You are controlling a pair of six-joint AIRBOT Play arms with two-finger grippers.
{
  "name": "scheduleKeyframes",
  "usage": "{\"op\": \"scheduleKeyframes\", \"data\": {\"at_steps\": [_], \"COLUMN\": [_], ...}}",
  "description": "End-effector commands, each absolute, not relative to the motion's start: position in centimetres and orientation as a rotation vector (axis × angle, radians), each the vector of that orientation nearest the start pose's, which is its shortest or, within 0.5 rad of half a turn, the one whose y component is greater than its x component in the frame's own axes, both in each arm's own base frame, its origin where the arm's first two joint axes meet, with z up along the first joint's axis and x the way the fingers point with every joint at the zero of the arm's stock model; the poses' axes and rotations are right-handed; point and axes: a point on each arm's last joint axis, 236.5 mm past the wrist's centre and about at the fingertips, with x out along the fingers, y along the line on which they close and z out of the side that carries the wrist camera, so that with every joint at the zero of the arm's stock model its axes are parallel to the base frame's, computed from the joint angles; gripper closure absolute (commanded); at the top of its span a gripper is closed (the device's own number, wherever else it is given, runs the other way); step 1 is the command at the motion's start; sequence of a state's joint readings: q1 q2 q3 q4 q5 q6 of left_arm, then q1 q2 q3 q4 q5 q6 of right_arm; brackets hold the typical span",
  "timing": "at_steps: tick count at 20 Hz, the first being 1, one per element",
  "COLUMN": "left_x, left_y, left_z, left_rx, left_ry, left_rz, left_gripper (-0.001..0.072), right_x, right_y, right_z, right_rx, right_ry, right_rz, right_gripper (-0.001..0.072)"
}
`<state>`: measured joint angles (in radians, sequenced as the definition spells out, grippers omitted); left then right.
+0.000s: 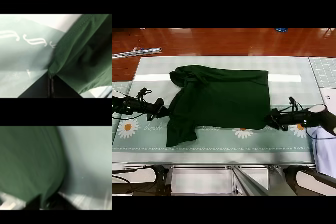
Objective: Fold the shirts.
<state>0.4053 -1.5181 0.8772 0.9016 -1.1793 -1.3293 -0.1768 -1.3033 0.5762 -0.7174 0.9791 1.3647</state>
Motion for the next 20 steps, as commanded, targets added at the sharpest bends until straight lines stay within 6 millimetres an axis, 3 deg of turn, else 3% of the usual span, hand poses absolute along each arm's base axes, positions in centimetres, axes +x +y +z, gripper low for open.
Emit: {"op": "scheduleKeyframes", "data": {"at_steps": [1,3,5,8,11,13,15,17,20], "left_x": [32.4,33.7,36.9,42.1,43.1,41.5,38.3,34.7,29.8], "left_y": [-1.0,-1.0,-1.2,-2.1,-2.6,-3.3,-4.7,-6.0,-6.5], "left_z": [-10.0,-7.4,-2.2,10.6,23.6,31.2,38.3,43.7,47.9], "left_rx": [-0.893,-0.875,-0.856,-0.827,-0.704,-0.590,-0.473,-0.367,-0.263], "left_ry": [1.522,1.493,1.350,0.986,0.675,0.521,0.371,0.245,0.130], "left_rz": [-0.139,-0.207,-0.288,-0.423,-0.494,-0.518,-0.539,-0.546,-0.476], "left_gripper": [0.0688,0.0688,0.0688,0.0688,0.0688,0.0688,0.0688,0.0688,0.0688], "right_x": [31.9,33.9,36.7,40.4,41.1,38.9,35.4,32.6,27.7], "right_y": [12.0,12.9,12.6,11.2,9.6,9.6,10.0,8.5,7.6], "right_z": [-9.6,-5.7,0.3,12.6,25.3,32.9,39.5,43.5,46.4], "right_rx": [0.895,0.813,0.710,0.527,0.367,0.302,0.204,0.139,0.087], "right_ry": [1.427,1.379,1.268,1.006,0.732,0.590,0.437,0.331,0.246], "right_rz": [0.218,0.340,0.423,0.467,0.442,0.452,0.474,0.400,0.344], "right_gripper": [0.0691,0.0691,0.0692,0.0691,0.0692,0.0692,0.0692,0.0692,0.0691]}}
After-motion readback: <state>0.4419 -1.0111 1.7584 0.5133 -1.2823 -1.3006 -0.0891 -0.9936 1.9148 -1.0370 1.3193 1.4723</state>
